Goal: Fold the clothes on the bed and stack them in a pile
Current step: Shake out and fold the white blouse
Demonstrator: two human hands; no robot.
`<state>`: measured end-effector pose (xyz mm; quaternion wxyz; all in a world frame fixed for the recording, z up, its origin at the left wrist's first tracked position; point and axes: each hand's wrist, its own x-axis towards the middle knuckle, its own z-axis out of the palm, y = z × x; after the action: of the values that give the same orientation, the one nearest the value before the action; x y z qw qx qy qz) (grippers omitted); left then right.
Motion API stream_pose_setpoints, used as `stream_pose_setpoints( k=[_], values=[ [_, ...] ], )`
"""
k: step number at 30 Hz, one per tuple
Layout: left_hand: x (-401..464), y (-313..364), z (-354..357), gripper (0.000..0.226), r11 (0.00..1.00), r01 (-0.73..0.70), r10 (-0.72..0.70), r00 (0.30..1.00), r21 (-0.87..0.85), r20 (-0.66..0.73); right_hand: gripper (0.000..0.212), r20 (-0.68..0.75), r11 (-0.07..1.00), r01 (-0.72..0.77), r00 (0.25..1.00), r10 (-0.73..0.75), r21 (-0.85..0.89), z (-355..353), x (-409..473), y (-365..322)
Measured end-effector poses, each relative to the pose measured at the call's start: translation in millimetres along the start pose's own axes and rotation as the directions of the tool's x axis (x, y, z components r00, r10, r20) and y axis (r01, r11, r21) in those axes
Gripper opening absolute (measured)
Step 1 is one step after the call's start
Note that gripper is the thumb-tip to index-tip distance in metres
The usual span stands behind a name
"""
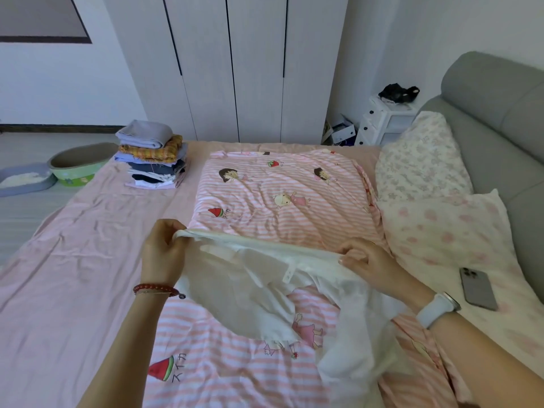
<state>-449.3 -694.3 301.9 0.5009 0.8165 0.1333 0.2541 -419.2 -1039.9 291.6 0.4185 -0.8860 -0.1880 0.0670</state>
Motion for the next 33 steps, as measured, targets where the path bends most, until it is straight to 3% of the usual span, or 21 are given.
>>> stream_pose_setpoints(
  k=[3,7,10,12,14,16,18,21,22,25,33],
  values=[
    [-17,5,-8,0.020,0.998,-0.052,0.052,0.999,0.018,0.012,0.017,0.097,0.985,-0.060,0.992,0.076,-0.162,6,-27,3],
    [-44,17,-13,0.036,0.996,-0.088,0.089,0.996,-0.023,0.023,0.061,0.104,0.897,-0.150,0.972,0.211,-0.415,15,-64,3],
    [-65,23,-16,0.027,0.994,-0.094,0.097,0.994,-0.062,0.049,0.042,0.081,0.806,-0.087,0.983,0.165,-0.585,20,-87,9],
    [-79,24,-21,0.009,0.995,-0.082,0.087,0.990,-0.050,0.112,0.023,0.057,0.884,-0.150,0.979,0.194,-0.442,18,-96,13],
    [-92,20,-29,0.014,0.996,-0.078,0.084,0.970,-0.036,0.228,0.019,0.059,0.967,-0.256,0.965,0.256,-0.008,10,-103,13],
    [-102,20,-36,0.015,0.996,-0.001,0.033,0.928,-0.085,0.370,0.026,0.025,0.915,-0.260,0.964,0.265,0.310,-2,-107,8],
    [-111,20,-45,0.017,0.992,0.080,-0.023,0.876,-0.099,0.483,0.025,-0.042,0.871,-0.218,0.964,0.263,0.439,-7,-110,1],
    [-120,21,-46,0.010,0.994,0.054,0.002,0.858,-0.093,0.514,0.017,-0.119,0.840,-0.185,0.952,0.282,0.510,-3,-111,-7],
    [-122,22,-45,0.003,0.995,0.049,0.000,0.875,-0.090,0.483,0.016,-0.142,0.841,-0.174,0.949,0.283,0.512,-1,-111,-10],
    [-122,18,-42,0.018,0.999,-0.017,0.026,0.936,-0.029,0.352,0.017,-0.180,0.870,-0.146,0.950,0.257,0.471,3,-113,-12],
    [-115,14,-36,0.028,0.997,-0.070,0.072,0.991,-0.021,0.109,0.029,-0.079,0.939,-0.179,0.974,0.211,0.294,15,-119,0]
  ],
)
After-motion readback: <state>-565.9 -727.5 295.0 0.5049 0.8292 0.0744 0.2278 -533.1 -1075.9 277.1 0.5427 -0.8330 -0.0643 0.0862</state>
